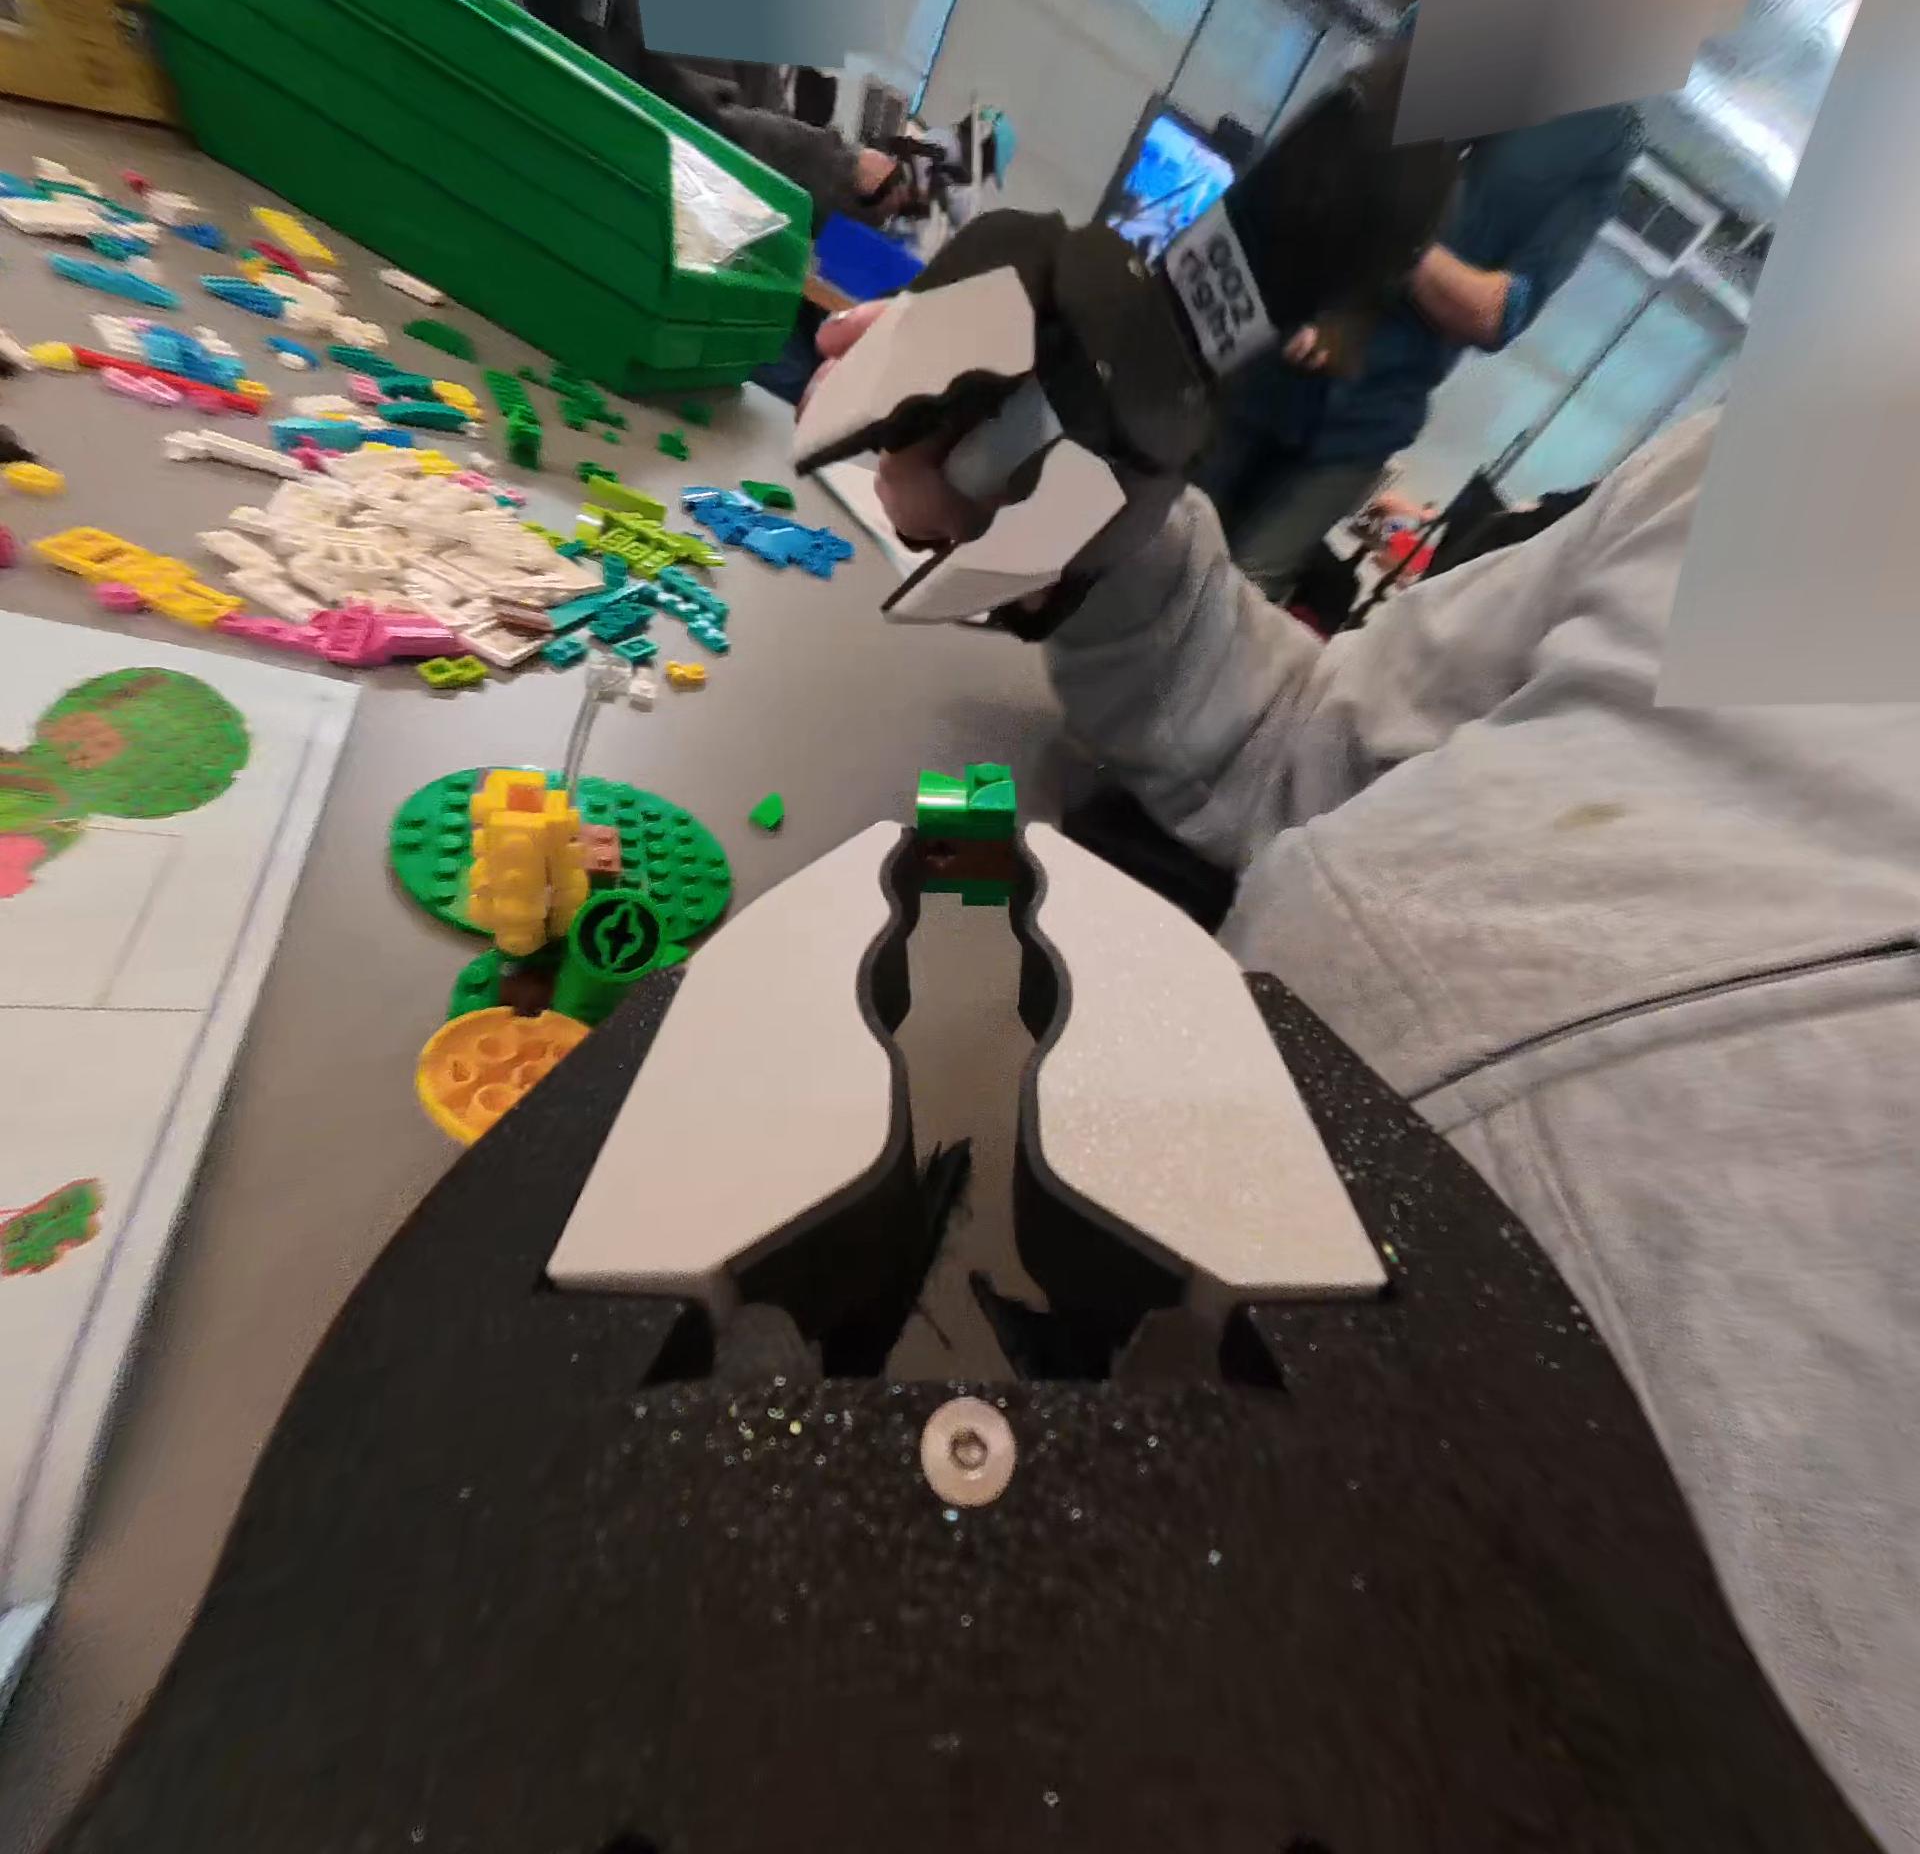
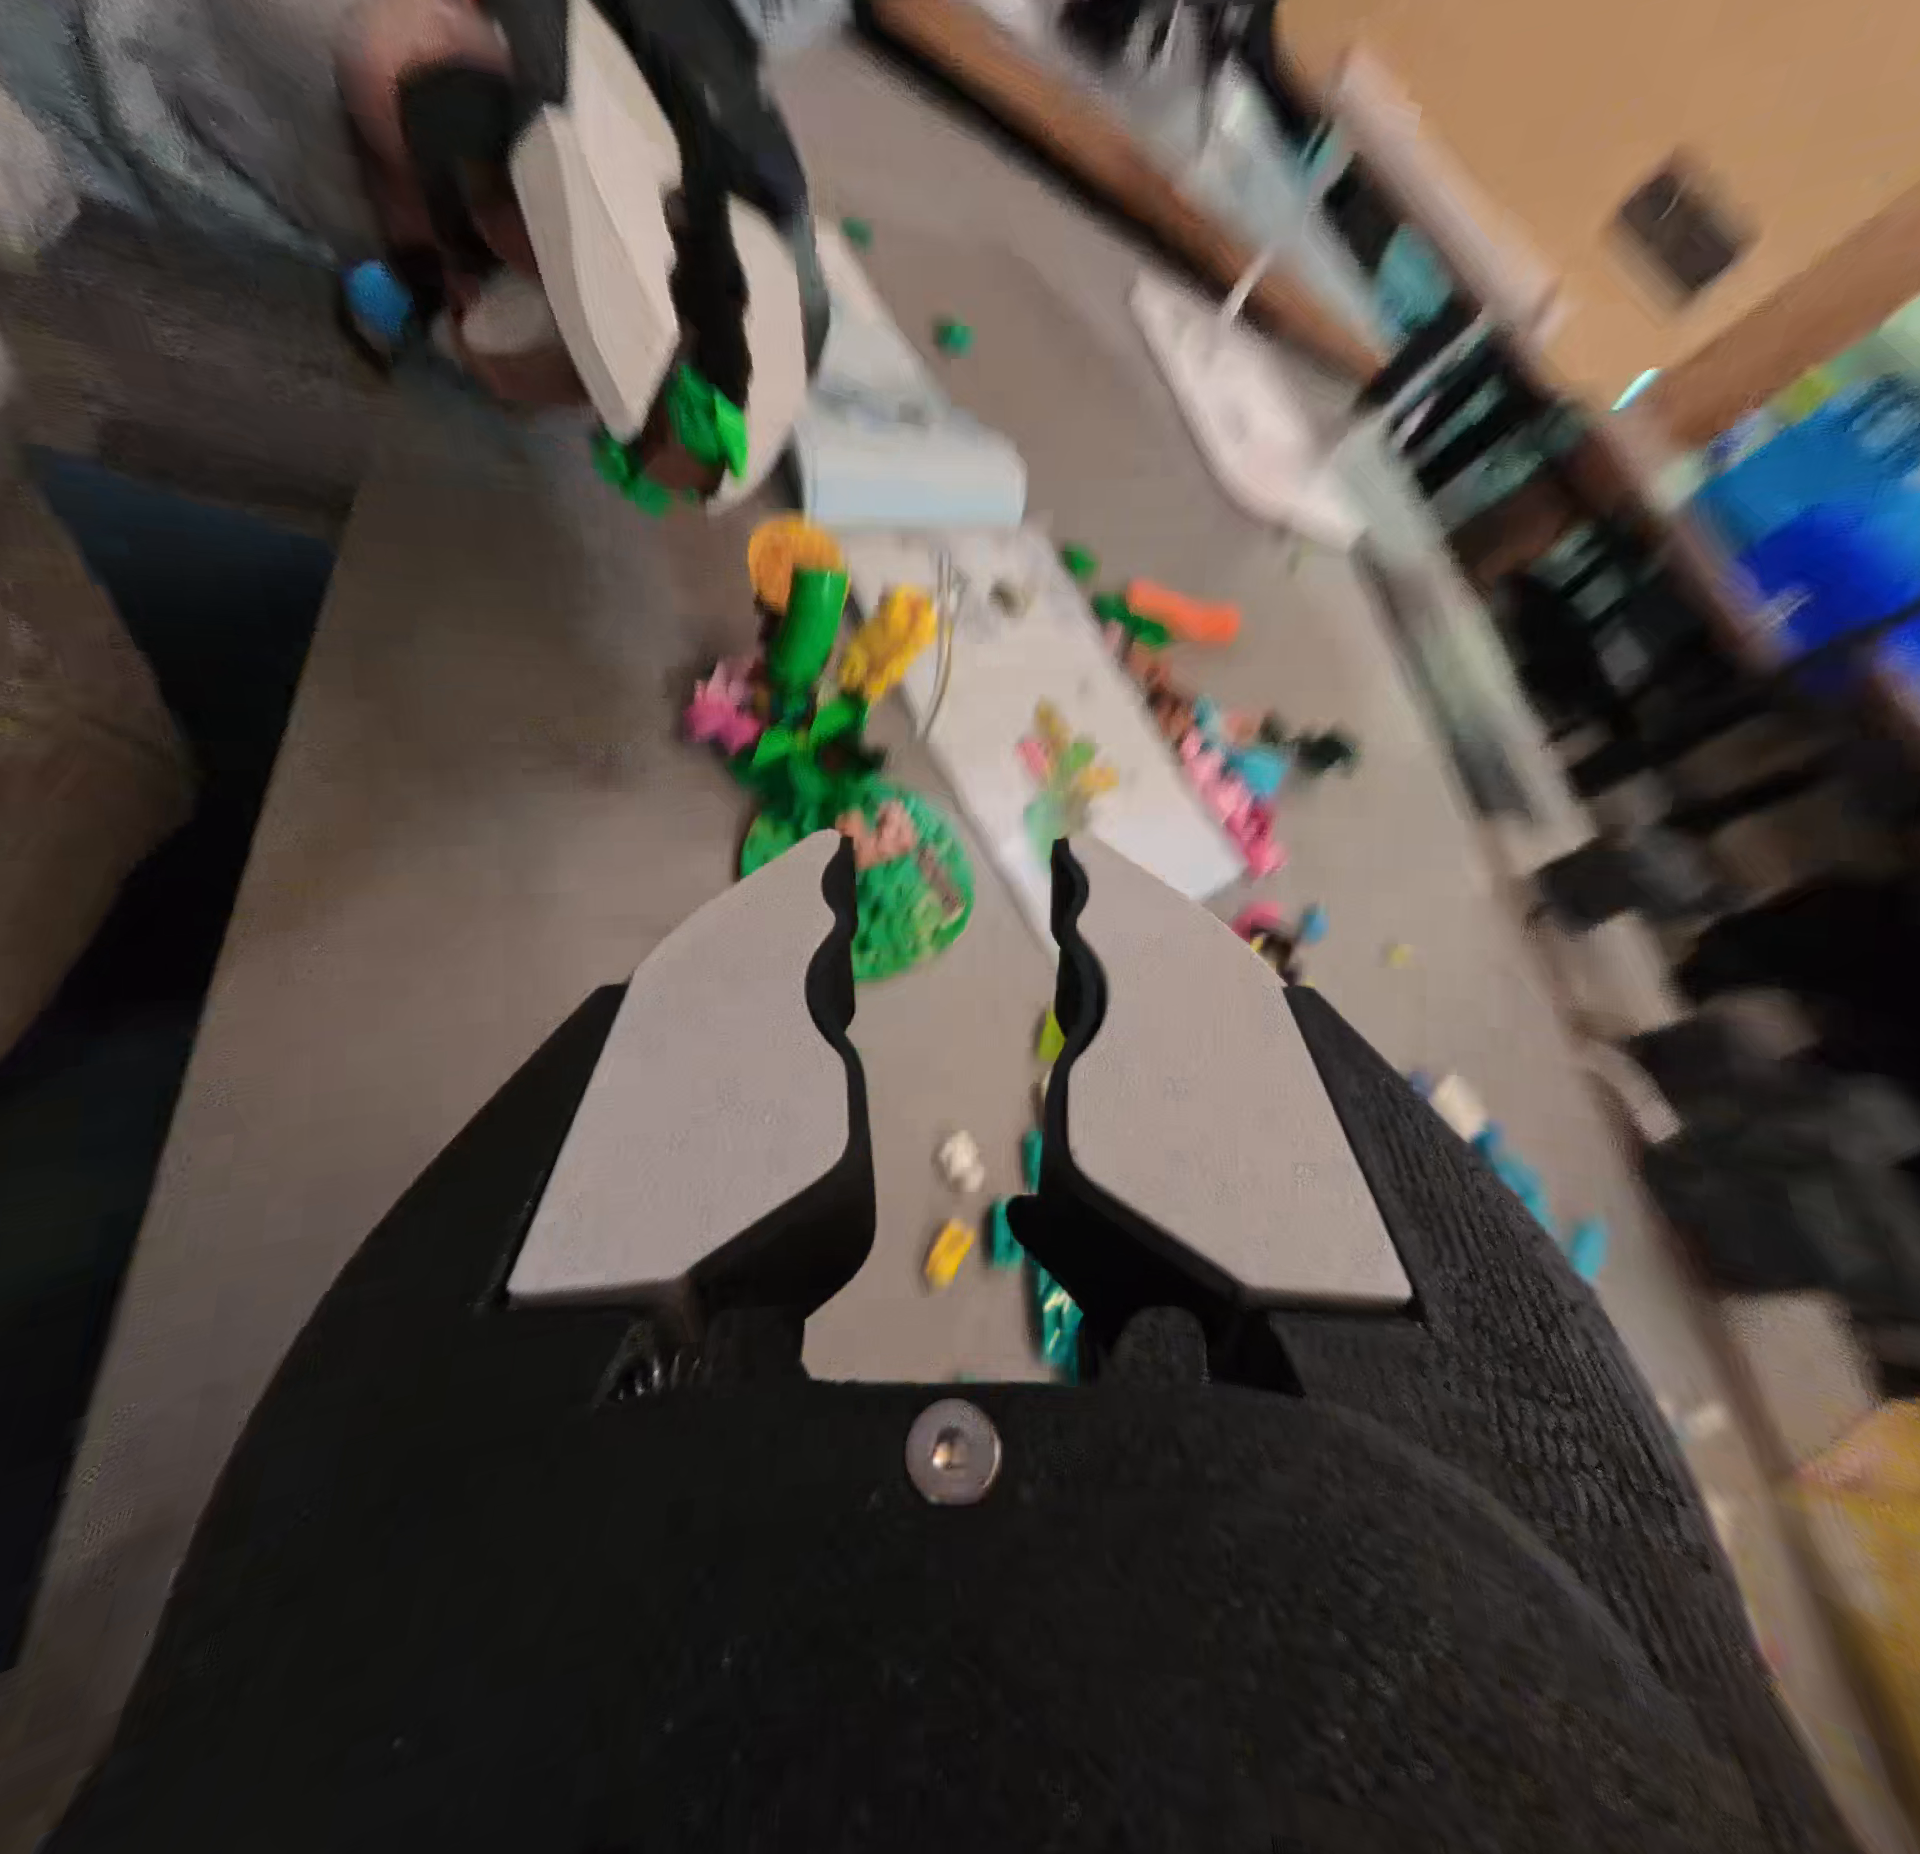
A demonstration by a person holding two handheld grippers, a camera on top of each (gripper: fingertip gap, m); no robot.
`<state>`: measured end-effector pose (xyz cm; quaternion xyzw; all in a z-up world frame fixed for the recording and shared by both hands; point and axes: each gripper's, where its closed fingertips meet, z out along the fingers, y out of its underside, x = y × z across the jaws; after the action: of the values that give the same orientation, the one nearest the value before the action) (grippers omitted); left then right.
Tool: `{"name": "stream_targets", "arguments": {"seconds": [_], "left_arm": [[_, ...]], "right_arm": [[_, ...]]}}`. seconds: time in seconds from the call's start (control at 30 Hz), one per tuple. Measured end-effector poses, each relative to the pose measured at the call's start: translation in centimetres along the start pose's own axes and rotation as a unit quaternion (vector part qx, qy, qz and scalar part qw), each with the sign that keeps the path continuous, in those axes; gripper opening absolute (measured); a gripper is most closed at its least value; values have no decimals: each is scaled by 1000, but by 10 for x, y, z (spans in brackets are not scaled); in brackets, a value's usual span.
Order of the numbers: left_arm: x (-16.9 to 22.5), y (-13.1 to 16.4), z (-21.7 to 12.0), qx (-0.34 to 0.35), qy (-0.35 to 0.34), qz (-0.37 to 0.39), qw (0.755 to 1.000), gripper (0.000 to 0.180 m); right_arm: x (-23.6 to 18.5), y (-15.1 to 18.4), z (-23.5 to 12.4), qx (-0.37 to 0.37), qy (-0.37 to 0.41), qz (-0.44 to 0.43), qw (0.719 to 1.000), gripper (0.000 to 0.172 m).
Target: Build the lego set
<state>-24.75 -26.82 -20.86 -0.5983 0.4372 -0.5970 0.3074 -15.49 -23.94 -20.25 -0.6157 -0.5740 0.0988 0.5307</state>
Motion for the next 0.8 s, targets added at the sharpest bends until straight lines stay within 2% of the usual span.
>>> {"name": "stream_targets", "arguments": {"seconds": [0.13,0.3,0.67,0.8], "left_arm": [[-3,4,-1,-18,-25,55,998,16],[-10,16,2,-67,-68,139,986,16],[-10,20,3,-80,-71,160,981,16],[-9,22,6,-85,-69,159,981,16]], "right_arm": [[-22,47,2,-111,-106,127,980,29],[-49,73,22,-190,-158,141,959,24],[-53,72,30,-194,-170,145,955,6],[-54,69,29,-185,-175,145,956,6]]}}
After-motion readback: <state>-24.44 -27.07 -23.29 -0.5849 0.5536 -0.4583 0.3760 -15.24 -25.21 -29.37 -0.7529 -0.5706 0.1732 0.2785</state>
